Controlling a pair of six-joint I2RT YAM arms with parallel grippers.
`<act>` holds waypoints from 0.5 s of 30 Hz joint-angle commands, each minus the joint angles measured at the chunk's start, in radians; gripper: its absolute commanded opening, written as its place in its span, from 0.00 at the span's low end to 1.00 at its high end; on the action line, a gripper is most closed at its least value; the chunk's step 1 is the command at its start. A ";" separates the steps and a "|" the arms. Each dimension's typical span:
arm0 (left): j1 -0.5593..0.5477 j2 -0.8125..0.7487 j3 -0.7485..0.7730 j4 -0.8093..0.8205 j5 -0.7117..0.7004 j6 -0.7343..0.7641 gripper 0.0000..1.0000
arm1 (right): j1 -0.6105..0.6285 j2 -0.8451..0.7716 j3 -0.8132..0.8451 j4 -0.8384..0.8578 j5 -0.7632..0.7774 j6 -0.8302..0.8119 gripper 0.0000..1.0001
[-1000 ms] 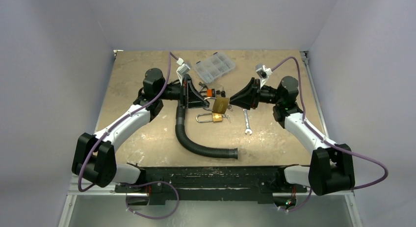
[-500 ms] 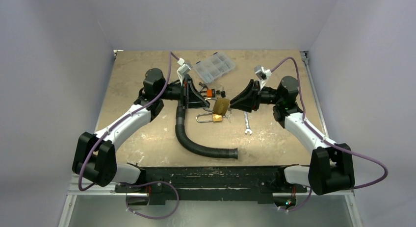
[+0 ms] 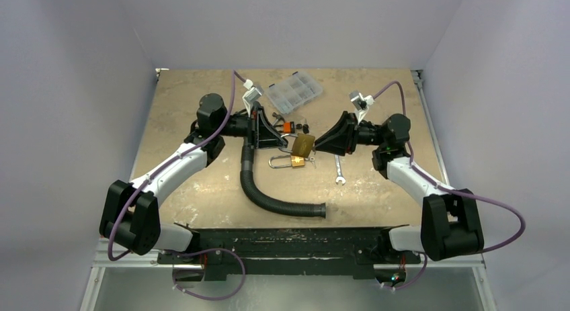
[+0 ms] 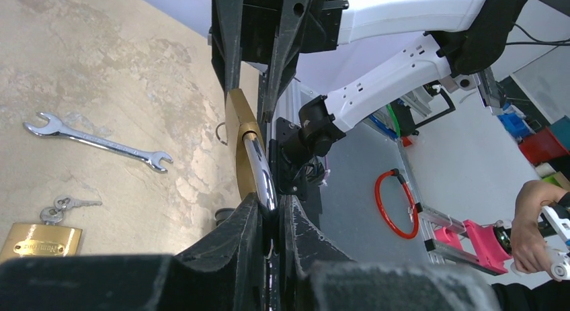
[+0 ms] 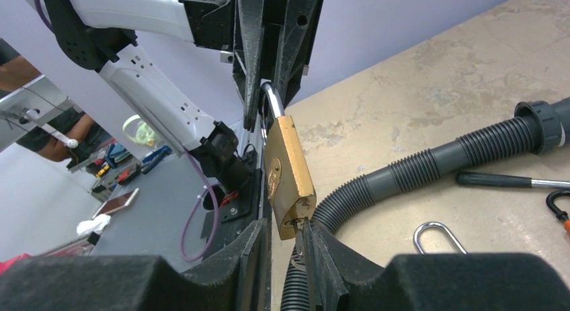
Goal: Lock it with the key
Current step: Lock the lock.
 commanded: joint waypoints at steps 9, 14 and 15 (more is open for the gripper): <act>-0.007 -0.020 0.021 0.136 0.006 -0.031 0.00 | -0.002 0.022 -0.005 0.074 0.022 0.042 0.41; -0.009 -0.024 0.021 0.137 0.007 -0.031 0.00 | -0.001 0.022 -0.006 0.055 0.021 0.024 0.38; -0.009 -0.023 0.020 0.136 0.007 -0.032 0.00 | -0.002 0.021 -0.007 0.050 0.020 0.014 0.39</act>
